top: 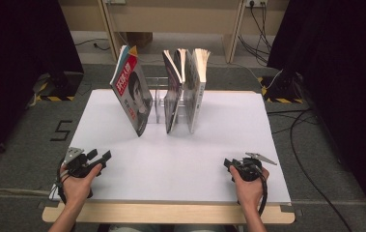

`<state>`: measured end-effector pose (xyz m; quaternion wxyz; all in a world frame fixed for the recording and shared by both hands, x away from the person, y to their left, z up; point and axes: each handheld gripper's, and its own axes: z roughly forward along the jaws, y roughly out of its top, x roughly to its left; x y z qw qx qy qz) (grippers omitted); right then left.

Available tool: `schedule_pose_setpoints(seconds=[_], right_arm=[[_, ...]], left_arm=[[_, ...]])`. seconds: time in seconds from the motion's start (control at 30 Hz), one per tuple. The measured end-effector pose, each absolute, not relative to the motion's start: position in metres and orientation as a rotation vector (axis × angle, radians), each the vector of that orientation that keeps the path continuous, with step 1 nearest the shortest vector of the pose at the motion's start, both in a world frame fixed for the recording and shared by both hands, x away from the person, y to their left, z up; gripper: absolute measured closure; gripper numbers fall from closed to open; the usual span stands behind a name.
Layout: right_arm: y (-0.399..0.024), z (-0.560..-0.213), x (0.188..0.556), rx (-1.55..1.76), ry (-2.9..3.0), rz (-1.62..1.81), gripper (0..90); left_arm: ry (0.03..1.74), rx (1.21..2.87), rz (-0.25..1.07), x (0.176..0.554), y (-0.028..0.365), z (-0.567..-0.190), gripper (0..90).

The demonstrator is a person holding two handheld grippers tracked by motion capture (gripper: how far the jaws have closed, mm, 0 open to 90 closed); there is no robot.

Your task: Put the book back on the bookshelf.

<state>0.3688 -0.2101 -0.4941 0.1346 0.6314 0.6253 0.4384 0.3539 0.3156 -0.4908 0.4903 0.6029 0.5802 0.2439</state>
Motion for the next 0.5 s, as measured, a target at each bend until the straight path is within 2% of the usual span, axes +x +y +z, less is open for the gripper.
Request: schedule_pose_setpoints(seconds=[0.5], right_arm=[[-0.2094,-0.4912,0.3689,1.802,1.817,1.265,59.5]], left_arm=[[1.409,1.435,0.594,0.3501,0.3237,-0.4933,36.1]])
